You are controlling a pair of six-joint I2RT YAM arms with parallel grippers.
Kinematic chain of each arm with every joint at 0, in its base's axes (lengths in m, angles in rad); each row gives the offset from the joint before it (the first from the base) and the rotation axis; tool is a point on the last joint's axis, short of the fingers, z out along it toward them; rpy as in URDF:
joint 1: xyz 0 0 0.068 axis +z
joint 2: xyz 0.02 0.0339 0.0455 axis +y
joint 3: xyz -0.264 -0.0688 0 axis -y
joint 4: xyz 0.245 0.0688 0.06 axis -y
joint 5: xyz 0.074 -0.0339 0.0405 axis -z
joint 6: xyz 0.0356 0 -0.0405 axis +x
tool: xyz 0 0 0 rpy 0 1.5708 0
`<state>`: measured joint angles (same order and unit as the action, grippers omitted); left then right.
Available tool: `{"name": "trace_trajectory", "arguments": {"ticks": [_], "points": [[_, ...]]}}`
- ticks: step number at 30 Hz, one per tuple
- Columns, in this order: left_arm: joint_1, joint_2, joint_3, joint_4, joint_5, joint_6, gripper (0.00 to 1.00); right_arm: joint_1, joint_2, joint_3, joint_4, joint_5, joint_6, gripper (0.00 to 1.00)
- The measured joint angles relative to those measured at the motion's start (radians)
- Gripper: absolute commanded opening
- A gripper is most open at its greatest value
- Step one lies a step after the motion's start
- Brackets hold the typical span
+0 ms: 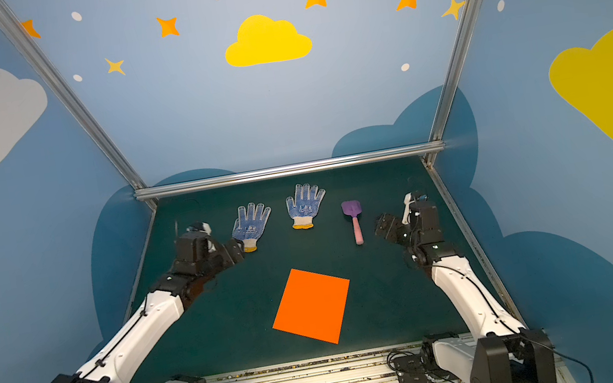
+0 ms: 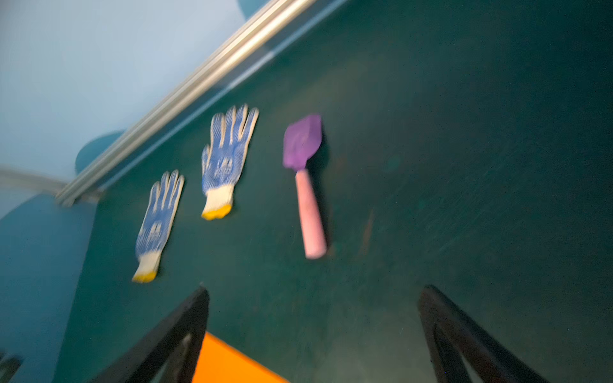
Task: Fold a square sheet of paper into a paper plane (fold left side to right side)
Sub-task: 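Move both grippers forward toward the orange paper sheet's side edges, then lower both grippers onto opposite corners of the orange sheet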
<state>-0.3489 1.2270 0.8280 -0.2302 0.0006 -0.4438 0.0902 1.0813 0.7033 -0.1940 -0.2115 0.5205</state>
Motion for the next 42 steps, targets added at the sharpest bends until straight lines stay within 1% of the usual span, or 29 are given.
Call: {"name": "trace_trajectory", "arguments": {"ticks": [3,7,11,15,19,24,30,36,42], "points": [[-0.117,0.006,-0.019,-0.045,-0.031,-0.035,1.0,0.058,-0.014,-0.021,-0.081,-0.093,-0.001,0.97],[-0.221,0.061,-0.032,-0.082,-0.103,-0.06,1.0,0.145,0.007,-0.047,-0.119,-0.172,0.014,0.95],[-0.307,0.15,-0.039,-0.097,-0.155,-0.066,1.0,0.247,0.081,-0.103,-0.117,-0.207,0.055,0.95],[-0.371,0.217,-0.041,-0.1,-0.201,-0.063,1.0,0.349,0.145,-0.149,-0.113,-0.207,0.1,0.94],[-0.398,0.26,-0.041,-0.096,-0.231,-0.058,1.0,0.418,0.149,-0.193,-0.082,-0.189,0.151,0.92],[-0.419,0.306,-0.041,-0.079,-0.257,-0.045,1.0,0.458,0.134,-0.214,-0.051,-0.148,0.194,0.9],[-0.448,0.365,-0.037,-0.066,-0.287,-0.023,1.0,0.463,0.132,-0.219,-0.04,-0.119,0.208,0.89],[-0.459,0.402,-0.017,-0.055,-0.307,-0.005,1.0,0.463,0.171,-0.205,-0.013,-0.111,0.198,0.81],[-0.46,0.413,-0.014,-0.034,-0.317,-0.006,1.0,0.454,0.22,-0.179,0.011,-0.11,0.166,0.81]]}}
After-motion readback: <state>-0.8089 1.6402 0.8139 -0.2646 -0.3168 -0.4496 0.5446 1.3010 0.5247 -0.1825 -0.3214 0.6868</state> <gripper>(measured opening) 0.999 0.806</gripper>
